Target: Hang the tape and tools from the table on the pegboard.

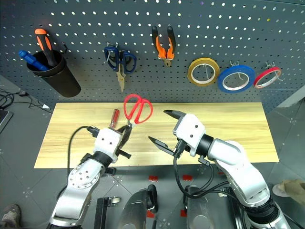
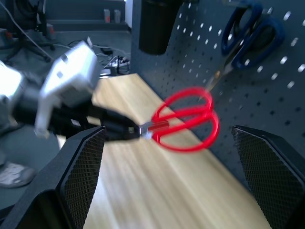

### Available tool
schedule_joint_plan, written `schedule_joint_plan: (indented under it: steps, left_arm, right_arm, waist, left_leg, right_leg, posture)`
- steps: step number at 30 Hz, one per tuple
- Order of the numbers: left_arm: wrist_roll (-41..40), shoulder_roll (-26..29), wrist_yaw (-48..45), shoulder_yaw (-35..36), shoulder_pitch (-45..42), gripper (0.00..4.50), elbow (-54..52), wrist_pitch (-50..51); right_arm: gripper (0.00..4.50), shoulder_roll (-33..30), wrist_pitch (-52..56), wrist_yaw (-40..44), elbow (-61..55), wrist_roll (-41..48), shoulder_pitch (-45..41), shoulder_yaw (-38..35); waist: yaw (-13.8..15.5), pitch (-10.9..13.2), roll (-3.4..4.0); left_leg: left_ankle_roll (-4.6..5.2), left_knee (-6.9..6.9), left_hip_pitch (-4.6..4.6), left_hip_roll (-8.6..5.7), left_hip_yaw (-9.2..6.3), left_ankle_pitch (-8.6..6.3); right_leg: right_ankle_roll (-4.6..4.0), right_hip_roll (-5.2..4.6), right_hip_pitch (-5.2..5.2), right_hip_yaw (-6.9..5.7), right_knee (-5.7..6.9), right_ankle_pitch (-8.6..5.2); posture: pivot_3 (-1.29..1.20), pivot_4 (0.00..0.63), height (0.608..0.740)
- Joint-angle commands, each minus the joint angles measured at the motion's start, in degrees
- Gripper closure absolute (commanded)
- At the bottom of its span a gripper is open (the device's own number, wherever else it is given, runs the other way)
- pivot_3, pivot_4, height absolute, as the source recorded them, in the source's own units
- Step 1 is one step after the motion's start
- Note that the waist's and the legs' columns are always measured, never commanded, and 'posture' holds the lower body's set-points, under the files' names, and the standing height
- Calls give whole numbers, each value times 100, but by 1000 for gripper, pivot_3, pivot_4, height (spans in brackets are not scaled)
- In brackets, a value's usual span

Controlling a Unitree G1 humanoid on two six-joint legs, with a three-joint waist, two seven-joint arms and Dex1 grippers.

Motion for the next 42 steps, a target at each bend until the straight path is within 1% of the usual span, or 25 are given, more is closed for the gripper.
schedule_joint_plan:
  steps: [1,6,10,12,15,20,29,31,33,37,38,40,42]
  left_arm:
    - [356,-69,361,351,149,4208,-603,-47]
    - [661,-98,501,406,-69,4208,-811,-242]
    - [725,-111,537,483,-376,4208,-599,-239]
    - [758,-75,545,488,-566,4208,-432,-356]
    - [766,-57,551,537,-834,4208,-217,-495]
    - [733,-113,614,706,-1139,4208,121,-394]
    - [794,-42,412,420,-1951,4208,1352,-369]
    - [787,-76,374,387,-2037,3473,1485,-262]
    - [722,-110,304,371,-2076,2984,1549,-203]
    - [615,-239,251,419,-1989,1742,1616,139]
    - [506,-298,193,447,-1927,1422,1623,250]
    - [18,-476,-88,518,-1792,787,1645,413]
    - [-176,-547,-148,624,-1698,128,1773,604]
  right_arm:
    - [0,103,-342,-40,-119,1,24,-173]
    - [0,395,-507,-295,269,40,-241,-500]
    - [0,664,-301,-453,341,264,-484,-668]
    - [0,704,-294,-429,335,270,-556,-634]
    - [0,706,-304,-419,348,263,-587,-593]
    - [0,674,-346,-415,404,202,-606,-575]
    - [0,819,-363,-392,612,263,-998,-508]
    - [0,859,-384,-376,660,265,-1060,-487]
    - [0,879,-401,-363,694,260,-1091,-470]
    - [0,924,-433,-357,796,203,-1090,-391]
    - [0,936,-437,-361,817,176,-1071,-355]
    - [0,950,-367,-359,808,193,-1014,-280]
    - [0,957,-211,-369,787,233,-964,-186]
  waist:
    - [-2,0,0]
    - [-3,0,0]
    - [-3,-1,-1]
    - [-15,-2,-2]
    - [-36,-3,-2]
    - [-109,-5,-5]
    - [-132,-6,-7]
    - [-130,-8,-9]
    - [-130,-8,-9]
    - [-131,-9,-10]
    - [-132,-11,-12]
    - [-136,-11,-13]
    - [-136,-11,-13]
  left_leg:
    - [11,0,0,0,1,-7]
    - [15,5,0,-1,1,-9]
    - [14,10,0,0,2,-8]
    - [-4,10,0,1,2,2]
    - [-5,9,-1,-1,4,3]
    - [-4,17,-2,-1,5,3]
    - [-4,40,3,-1,7,5]
    - [-5,43,4,0,7,5]
    - [-5,44,4,0,8,6]
    - [-6,47,5,0,9,6]
    - [-6,49,5,0,9,6]
    - [-6,53,6,0,10,6]
    - [-6,59,6,1,10,6]
  right_leg:
    - [0,0,0,0,0,0]
    - [3,2,3,-2,4,1]
    - [6,4,3,-2,6,4]
    - [6,5,3,-1,6,4]
    - [6,5,3,-2,6,4]
    - [7,4,5,-2,11,6]
    - [8,4,0,5,53,6]
    - [8,4,-1,6,58,6]
    - [8,3,-1,7,59,6]
    - [7,3,-1,8,61,6]
    - [7,3,-1,8,62,6]
    - [7,3,-1,11,69,6]
    - [7,2,-1,12,75,6]
  posture:
    - [-228,341,740]
    - [-223,328,740]
    - [-221,314,740]
    - [-231,304,740]
    - [-237,299,740]
    - [-243,294,740]
    - [-236,295,740]
    - [-236,295,740]
    - [-236,295,740]
    - [-236,295,740]
    - [-236,295,740]
    - [-238,299,740]
    - [-242,298,740]
